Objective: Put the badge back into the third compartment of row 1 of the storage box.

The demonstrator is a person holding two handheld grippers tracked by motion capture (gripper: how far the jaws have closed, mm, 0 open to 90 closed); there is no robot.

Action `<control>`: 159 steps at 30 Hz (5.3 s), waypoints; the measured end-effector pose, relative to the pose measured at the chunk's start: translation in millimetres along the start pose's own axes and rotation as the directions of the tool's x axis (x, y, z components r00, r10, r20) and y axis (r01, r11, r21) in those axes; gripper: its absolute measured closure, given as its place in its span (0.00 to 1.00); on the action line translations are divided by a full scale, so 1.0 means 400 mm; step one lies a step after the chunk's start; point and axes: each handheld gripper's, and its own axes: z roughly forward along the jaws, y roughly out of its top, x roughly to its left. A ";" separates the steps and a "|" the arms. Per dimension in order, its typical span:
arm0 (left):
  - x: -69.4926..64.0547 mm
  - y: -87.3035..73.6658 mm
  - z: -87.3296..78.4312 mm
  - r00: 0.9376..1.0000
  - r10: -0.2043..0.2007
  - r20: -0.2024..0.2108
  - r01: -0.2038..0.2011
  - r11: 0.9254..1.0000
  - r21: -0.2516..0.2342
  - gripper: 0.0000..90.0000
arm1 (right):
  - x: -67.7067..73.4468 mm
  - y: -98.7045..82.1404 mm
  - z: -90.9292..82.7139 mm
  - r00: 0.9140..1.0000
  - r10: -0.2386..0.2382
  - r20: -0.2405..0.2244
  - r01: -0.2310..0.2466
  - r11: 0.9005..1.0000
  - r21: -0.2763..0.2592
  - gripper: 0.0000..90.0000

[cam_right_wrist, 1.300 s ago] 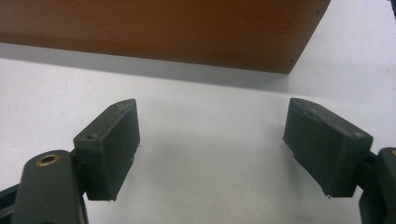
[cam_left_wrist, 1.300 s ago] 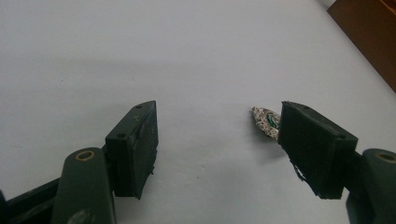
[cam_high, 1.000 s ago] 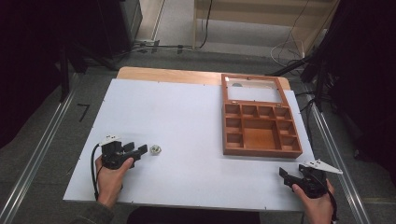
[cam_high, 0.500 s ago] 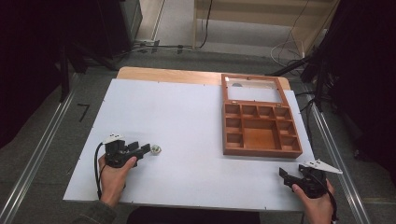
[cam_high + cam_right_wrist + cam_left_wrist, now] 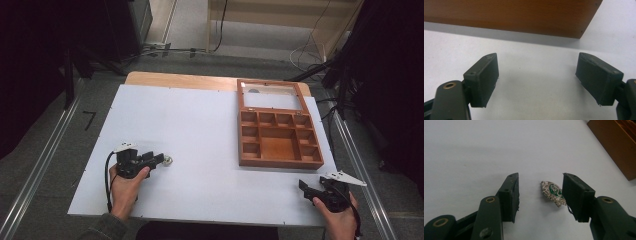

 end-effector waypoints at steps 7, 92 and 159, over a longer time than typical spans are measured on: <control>-0.001 0.000 0.005 1.000 -0.016 0.022 0.016 1.000 0.013 0.61 | -0.001 0.000 -0.001 1.000 0.000 -0.001 0.000 1.000 -0.001 0.19; -0.104 0.033 0.063 0.972 -0.020 0.235 0.014 0.999 0.029 0.99 | 0.000 -0.001 -0.001 1.000 0.009 -0.018 -0.009 1.000 -0.002 0.19; -0.362 0.168 0.267 0.923 0.028 0.383 -0.053 0.997 0.054 0.99 | 0.008 0.004 0.007 0.999 -0.011 -0.050 0.012 1.000 0.008 0.19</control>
